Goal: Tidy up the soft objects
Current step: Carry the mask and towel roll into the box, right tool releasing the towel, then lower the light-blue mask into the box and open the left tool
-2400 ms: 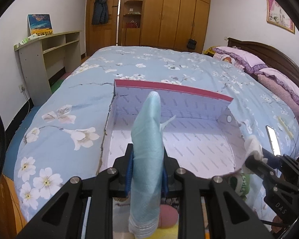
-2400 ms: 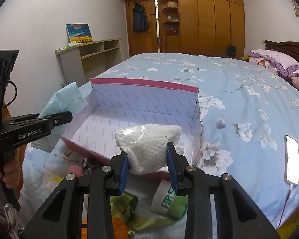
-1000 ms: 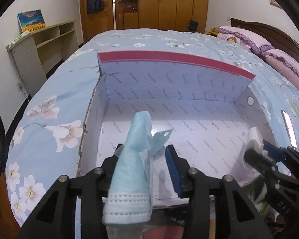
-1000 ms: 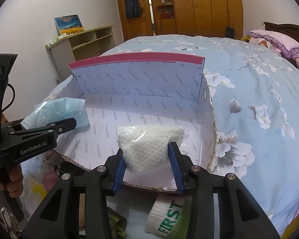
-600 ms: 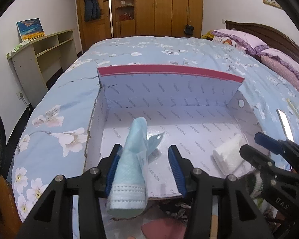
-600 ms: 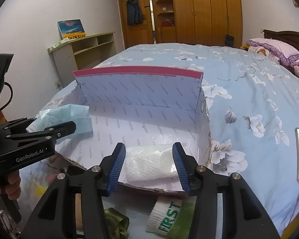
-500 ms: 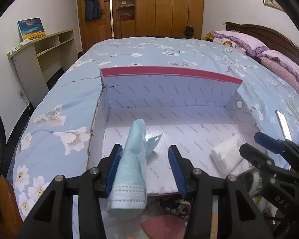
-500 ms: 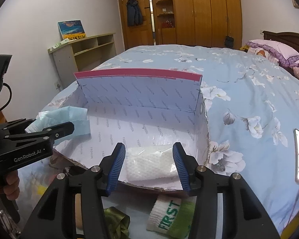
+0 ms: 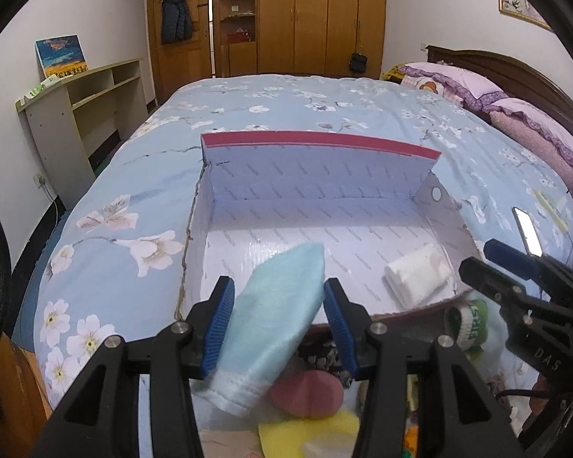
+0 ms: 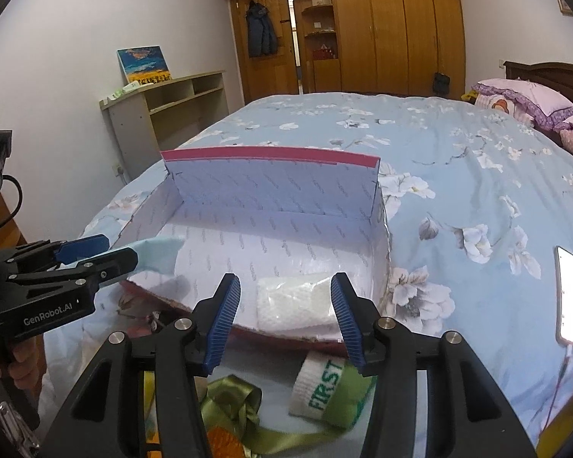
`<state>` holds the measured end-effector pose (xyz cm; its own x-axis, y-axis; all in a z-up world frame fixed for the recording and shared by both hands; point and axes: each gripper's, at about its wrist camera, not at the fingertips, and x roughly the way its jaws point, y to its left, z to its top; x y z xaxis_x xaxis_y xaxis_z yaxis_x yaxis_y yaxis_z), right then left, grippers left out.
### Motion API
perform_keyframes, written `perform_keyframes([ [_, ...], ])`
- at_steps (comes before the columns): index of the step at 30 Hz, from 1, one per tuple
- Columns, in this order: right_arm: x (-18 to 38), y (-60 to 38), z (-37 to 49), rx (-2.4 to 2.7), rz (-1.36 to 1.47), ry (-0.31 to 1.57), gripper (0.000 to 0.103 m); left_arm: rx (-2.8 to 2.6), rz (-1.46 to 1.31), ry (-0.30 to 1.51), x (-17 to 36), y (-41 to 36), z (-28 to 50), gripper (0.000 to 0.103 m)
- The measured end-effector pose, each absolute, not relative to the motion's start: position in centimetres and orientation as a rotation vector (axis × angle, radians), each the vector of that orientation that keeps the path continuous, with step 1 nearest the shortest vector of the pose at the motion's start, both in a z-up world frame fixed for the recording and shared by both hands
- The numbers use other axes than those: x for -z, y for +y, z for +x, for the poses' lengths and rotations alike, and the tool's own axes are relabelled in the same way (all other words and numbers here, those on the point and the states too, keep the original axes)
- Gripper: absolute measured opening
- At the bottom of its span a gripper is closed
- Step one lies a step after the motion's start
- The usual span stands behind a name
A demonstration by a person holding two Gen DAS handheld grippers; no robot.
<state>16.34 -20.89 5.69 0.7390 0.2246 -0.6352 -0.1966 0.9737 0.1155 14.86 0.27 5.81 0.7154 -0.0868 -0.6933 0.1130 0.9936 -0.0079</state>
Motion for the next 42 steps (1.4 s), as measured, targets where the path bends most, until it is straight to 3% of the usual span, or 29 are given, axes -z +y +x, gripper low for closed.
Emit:
perform_keyframes([
  [20,-4.9,-21.1,15.1,-0.231,0.037,0.720,0.051,0.102,0.069,0.821,-4.5,0.0,17.0,0.051],
  [31,-4.9,-21.1,15.1,-0.230,0.038,0.717,0.051,0.096,0.087,0.829,-4.7,0.0,18.1,0.019],
  [42,-4.6,-21.4,15.3,-0.219,0.040,0.720,0.051,0.086,0.141,0.754,-5.1,-1.1,20.6,0.017],
])
